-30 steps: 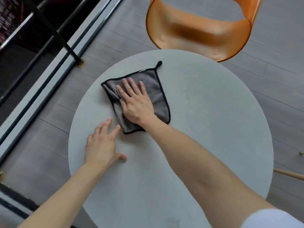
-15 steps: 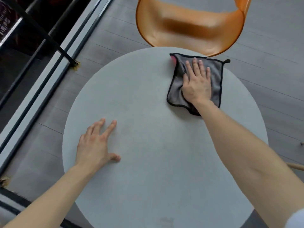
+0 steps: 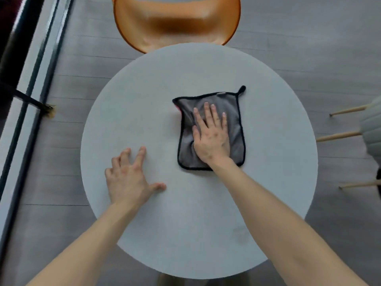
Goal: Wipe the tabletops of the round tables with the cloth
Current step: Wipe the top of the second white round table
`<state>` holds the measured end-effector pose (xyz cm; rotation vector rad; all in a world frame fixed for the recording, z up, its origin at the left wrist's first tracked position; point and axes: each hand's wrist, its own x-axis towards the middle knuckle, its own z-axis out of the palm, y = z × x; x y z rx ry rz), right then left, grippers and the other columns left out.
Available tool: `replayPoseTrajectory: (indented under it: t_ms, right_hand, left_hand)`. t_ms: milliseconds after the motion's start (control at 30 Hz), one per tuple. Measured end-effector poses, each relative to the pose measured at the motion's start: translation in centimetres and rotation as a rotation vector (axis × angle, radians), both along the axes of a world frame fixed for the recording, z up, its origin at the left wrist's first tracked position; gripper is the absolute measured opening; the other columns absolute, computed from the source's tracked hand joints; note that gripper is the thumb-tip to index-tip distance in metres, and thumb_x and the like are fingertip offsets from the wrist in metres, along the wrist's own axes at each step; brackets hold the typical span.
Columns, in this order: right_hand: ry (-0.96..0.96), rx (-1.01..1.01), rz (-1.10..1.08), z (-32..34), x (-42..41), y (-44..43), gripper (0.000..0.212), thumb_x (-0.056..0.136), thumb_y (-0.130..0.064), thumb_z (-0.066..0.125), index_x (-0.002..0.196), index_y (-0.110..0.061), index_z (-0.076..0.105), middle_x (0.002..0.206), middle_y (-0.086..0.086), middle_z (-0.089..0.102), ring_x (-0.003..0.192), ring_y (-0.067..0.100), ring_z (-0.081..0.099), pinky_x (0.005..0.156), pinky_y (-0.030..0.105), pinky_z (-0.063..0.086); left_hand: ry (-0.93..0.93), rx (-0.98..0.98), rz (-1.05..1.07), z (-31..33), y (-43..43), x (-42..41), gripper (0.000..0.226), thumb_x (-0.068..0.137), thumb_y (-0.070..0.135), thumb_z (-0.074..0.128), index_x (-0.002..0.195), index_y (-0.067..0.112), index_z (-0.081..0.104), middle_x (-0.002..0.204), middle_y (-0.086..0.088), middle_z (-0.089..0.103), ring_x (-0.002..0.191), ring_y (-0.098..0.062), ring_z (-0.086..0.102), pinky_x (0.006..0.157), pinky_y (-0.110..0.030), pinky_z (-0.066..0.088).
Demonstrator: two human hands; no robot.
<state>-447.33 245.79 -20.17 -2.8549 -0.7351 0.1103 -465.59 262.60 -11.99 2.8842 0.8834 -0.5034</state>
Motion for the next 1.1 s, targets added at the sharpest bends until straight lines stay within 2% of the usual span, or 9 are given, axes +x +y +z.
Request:
replayPoseTrajectory:
  t_ms: [133, 267, 333, 467, 567, 667, 800, 933, 1100]
  right_hand:
    - [-0.031, 0.028, 0.239, -0.6, -8.2, 0.6, 0.059, 0.116, -0.044, 0.038, 0.173, -0.035, 0.028, 0.184, 0.006, 0.011, 0.171, 0.023, 0.003, 0.136, 0.059, 0.007]
    - [-0.039, 0.074, 0.273, -0.5, -9.7, -1.6, 0.055, 0.117, -0.037, 0.041, 0.171, -0.034, 0.033, 0.183, 0.001, 0.018, 0.17, 0.019, 0.008, 0.136, 0.056, 0.014]
    - [-0.056, 0.082, 0.157, -0.5, -9.2, -4.5, 0.055, 0.117, -0.034, 0.039, 0.172, -0.03, 0.034, 0.182, -0.001, 0.02, 0.17, 0.018, 0.01, 0.135, 0.056, 0.017]
    - [-0.044, 0.013, -0.239, -1.1, -7.5, -15.1, 0.058, 0.117, -0.037, 0.029, 0.173, -0.023, 0.027, 0.183, -0.002, 0.016, 0.17, 0.019, 0.009, 0.135, 0.057, 0.016]
    - [-0.022, 0.011, -0.571, -1.3, -7.6, -20.6, 0.061, 0.115, -0.038, 0.026, 0.173, -0.02, 0.028, 0.183, 0.001, 0.016, 0.17, 0.023, 0.011, 0.135, 0.059, 0.015]
    - [-0.028, 0.025, -0.7, -1.1, -7.2, -19.4, 0.063, 0.113, -0.042, 0.024, 0.172, -0.022, 0.032, 0.182, 0.005, 0.019, 0.17, 0.026, 0.014, 0.136, 0.059, 0.011]
    - [-0.023, -0.005, -0.469, -0.6, -7.6, -13.0, 0.061, 0.114, -0.043, 0.027, 0.173, -0.028, 0.029, 0.183, 0.006, 0.015, 0.17, 0.026, 0.009, 0.136, 0.058, 0.01]
    - [-0.016, 0.004, -0.253, -0.8, -12.2, -7.3, 0.063, 0.115, -0.039, 0.032, 0.175, -0.022, 0.023, 0.184, 0.004, 0.008, 0.171, 0.024, 0.002, 0.136, 0.057, 0.01]
    - [0.009, 0.025, -0.171, -1.3, -17.7, -4.7, 0.063, 0.117, -0.036, 0.033, 0.175, -0.016, 0.02, 0.184, 0.003, 0.007, 0.171, 0.021, 0.0, 0.136, 0.055, 0.012]
  left_hand:
    - [-0.011, -0.001, -0.006, -0.2, 0.3, -0.6, 0.134, 0.049, 0.093, 0.075, 0.162, 0.042, 0.025, 0.161, -0.005, 0.031, 0.138, -0.032, 0.037, 0.102, -0.048, 0.043]
    - [0.005, -0.004, -0.022, 0.0, 0.7, -1.1, 0.134, 0.048, 0.094, 0.075, 0.161, 0.039, 0.026, 0.159, -0.008, 0.033, 0.137, -0.034, 0.038, 0.102, -0.048, 0.043]
    - [0.004, -0.025, -0.04, 0.1, 0.6, -0.8, 0.133, 0.05, 0.092, 0.075, 0.159, 0.036, 0.024, 0.158, -0.01, 0.03, 0.138, -0.034, 0.035, 0.105, -0.049, 0.042]
    - [0.021, -0.022, -0.161, 0.3, 0.4, 1.2, 0.139, 0.051, 0.087, 0.081, 0.159, 0.021, 0.025, 0.165, -0.011, 0.02, 0.152, -0.034, 0.021, 0.118, -0.049, 0.034]
    - [0.074, -0.075, -0.34, 0.0, 0.9, 2.1, 0.146, 0.053, 0.081, 0.086, 0.167, 0.036, 0.006, 0.173, -0.009, 0.007, 0.159, -0.033, 0.007, 0.126, -0.048, 0.023]
    - [0.113, -0.116, -0.462, -0.3, 1.3, 3.1, 0.143, 0.053, 0.08, 0.087, 0.166, 0.049, 0.004, 0.174, -0.01, 0.006, 0.158, -0.036, 0.012, 0.126, -0.048, 0.026]
    - [0.112, -0.11, -0.446, -0.2, 1.3, 4.2, 0.145, 0.047, 0.081, 0.088, 0.165, 0.05, 0.009, 0.172, -0.008, 0.013, 0.155, -0.033, 0.017, 0.123, -0.046, 0.036]
    - [0.077, -0.097, -0.454, -0.5, 1.1, 3.5, 0.145, 0.046, 0.079, 0.09, 0.164, 0.05, 0.011, 0.171, -0.008, 0.017, 0.152, -0.033, 0.021, 0.12, -0.048, 0.039]
    - [0.089, -0.059, -0.476, -0.4, 1.1, 3.7, 0.144, 0.048, 0.081, 0.088, 0.165, 0.049, 0.011, 0.171, -0.01, 0.018, 0.151, -0.035, 0.024, 0.117, -0.049, 0.04]
